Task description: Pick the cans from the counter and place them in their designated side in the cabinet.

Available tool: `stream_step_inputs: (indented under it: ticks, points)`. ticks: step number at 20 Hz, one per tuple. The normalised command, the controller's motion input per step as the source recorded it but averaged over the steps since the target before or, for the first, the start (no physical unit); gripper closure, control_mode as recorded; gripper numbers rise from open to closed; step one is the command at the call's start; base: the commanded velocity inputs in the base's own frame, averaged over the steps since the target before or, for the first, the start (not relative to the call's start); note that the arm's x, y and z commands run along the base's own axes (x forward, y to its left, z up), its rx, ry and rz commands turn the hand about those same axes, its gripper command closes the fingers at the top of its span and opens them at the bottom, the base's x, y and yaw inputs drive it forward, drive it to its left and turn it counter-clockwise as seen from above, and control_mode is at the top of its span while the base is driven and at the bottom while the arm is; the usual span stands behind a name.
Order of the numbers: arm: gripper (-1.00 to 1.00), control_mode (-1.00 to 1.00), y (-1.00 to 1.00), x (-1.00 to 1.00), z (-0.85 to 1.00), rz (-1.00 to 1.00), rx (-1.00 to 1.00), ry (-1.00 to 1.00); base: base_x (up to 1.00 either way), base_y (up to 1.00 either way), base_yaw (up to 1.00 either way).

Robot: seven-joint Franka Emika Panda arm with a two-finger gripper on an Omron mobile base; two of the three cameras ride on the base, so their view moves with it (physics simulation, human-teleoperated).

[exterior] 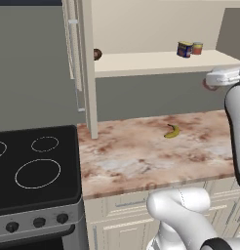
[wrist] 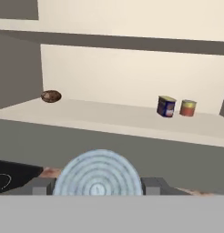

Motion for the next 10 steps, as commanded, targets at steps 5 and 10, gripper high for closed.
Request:
stream_step_inputs:
  ticks: [5, 10]
  points:
    - [1.0, -1.0, 0.07, 0.13, 0.11, 0.0, 0.0, -0.03, 0.0, 0.0, 0.0]
    - [1.0, -1.0, 0.03, 0.19, 0.11, 0.0, 0.0, -0.01, 0.0, 0.0, 0.0]
